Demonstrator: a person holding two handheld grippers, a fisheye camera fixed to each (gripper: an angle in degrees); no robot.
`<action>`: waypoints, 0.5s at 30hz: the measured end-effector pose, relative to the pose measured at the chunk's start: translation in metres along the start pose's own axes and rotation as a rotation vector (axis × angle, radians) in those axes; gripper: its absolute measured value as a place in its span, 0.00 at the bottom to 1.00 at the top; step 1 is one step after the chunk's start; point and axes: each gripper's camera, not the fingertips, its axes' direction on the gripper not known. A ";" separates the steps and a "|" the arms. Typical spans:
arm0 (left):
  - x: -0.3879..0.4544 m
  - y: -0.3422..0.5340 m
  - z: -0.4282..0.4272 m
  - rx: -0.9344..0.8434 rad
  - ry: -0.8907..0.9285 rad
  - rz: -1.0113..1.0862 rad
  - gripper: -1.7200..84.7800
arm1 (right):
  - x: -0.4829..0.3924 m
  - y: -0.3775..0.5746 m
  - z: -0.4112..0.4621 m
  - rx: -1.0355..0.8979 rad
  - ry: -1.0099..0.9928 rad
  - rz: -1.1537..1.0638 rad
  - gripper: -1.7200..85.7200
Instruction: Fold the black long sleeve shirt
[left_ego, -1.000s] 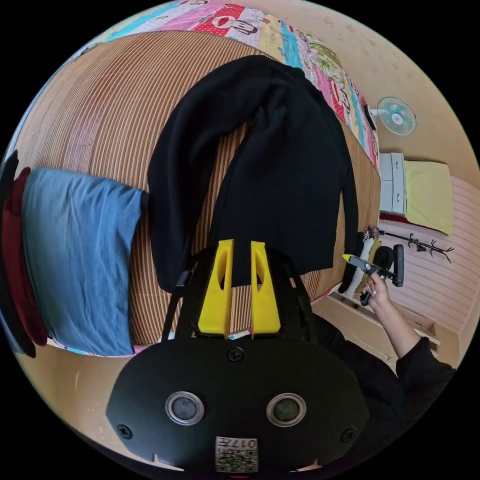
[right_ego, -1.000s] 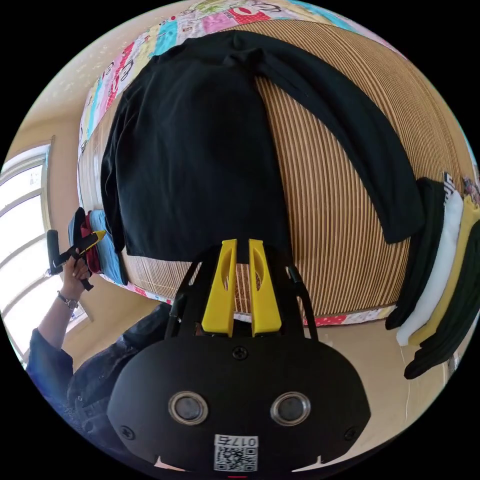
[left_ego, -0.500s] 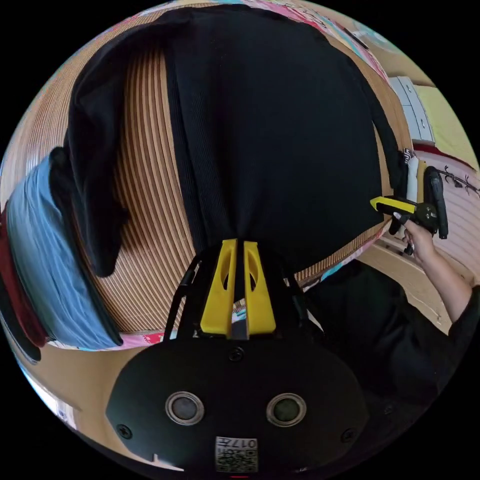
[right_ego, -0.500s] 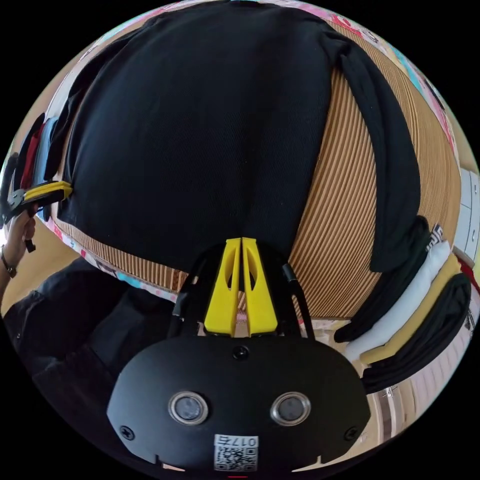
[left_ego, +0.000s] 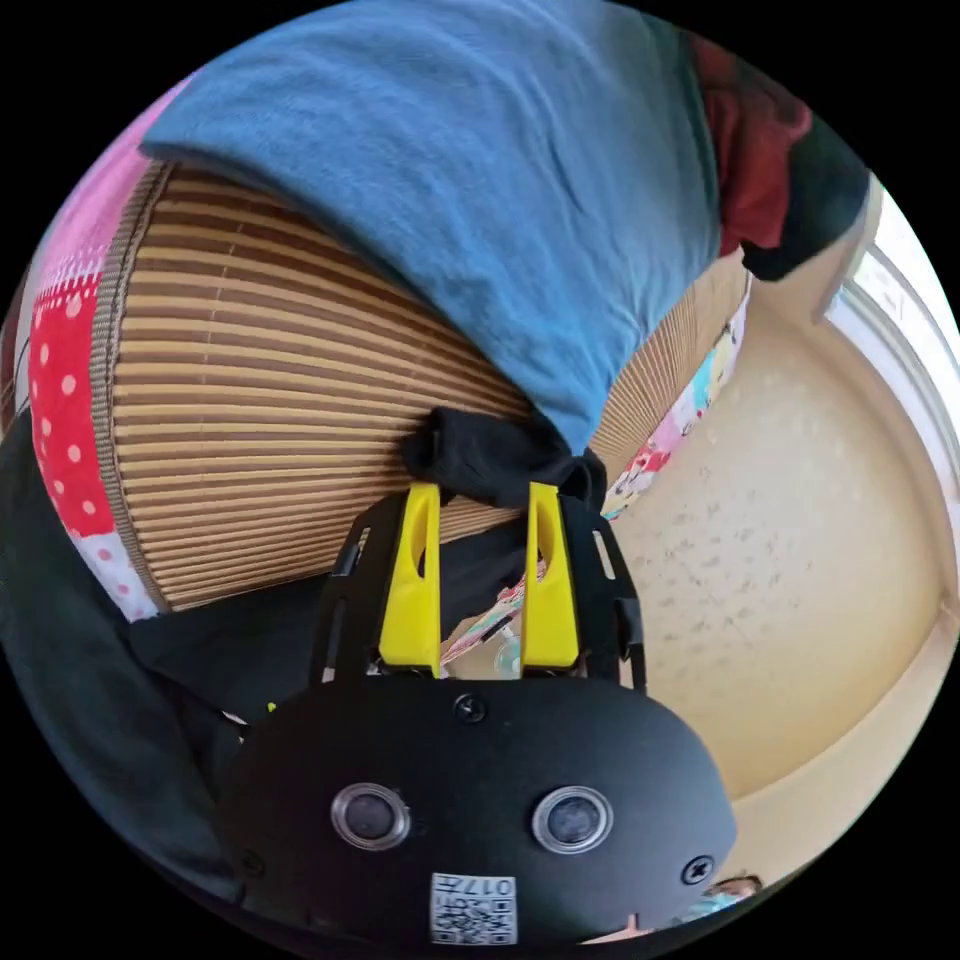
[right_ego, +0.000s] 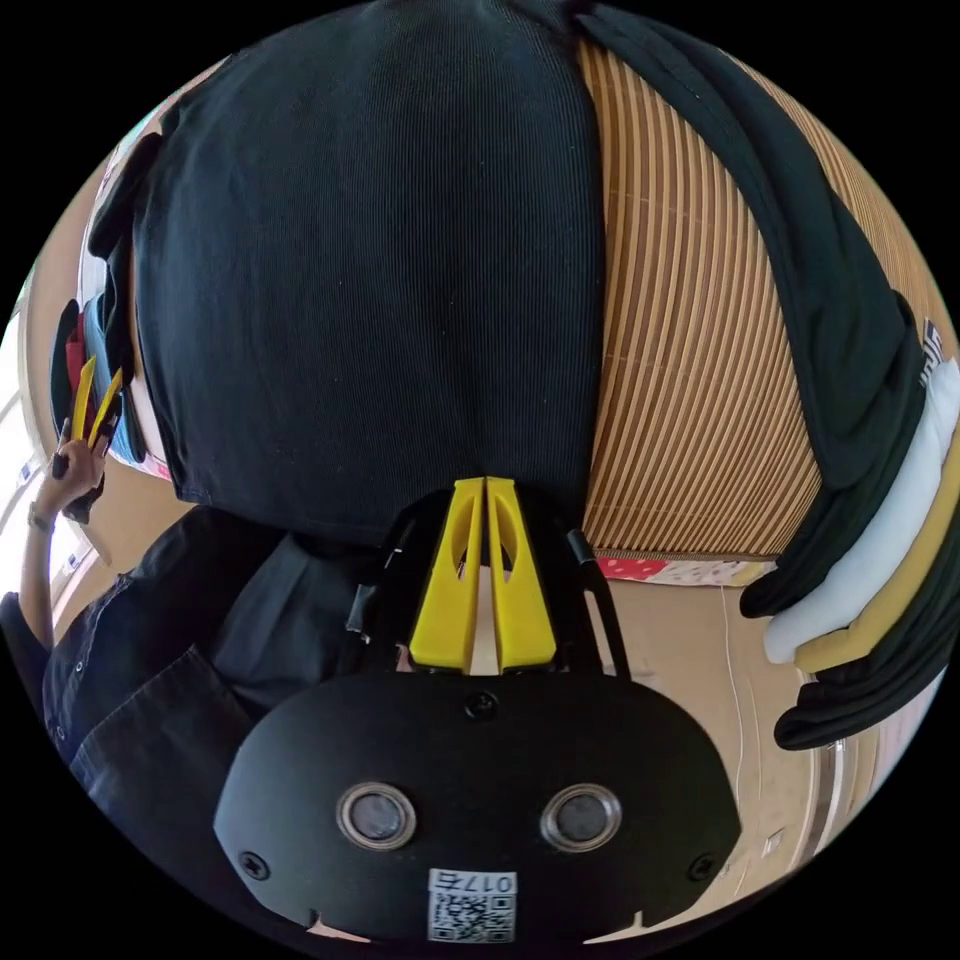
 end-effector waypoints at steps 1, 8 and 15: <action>0.000 -0.004 0.000 0.002 -0.014 -0.025 0.14 | -0.003 -0.004 -0.003 -0.006 0.018 -0.003 0.02; 0.133 0.033 -0.016 -0.241 0.047 0.550 0.04 | -0.019 -0.026 -0.018 -0.042 0.094 -0.015 0.02; 0.262 0.111 -0.153 -0.334 0.033 1.545 0.04 | -0.022 -0.042 -0.026 -0.075 0.092 0.013 0.02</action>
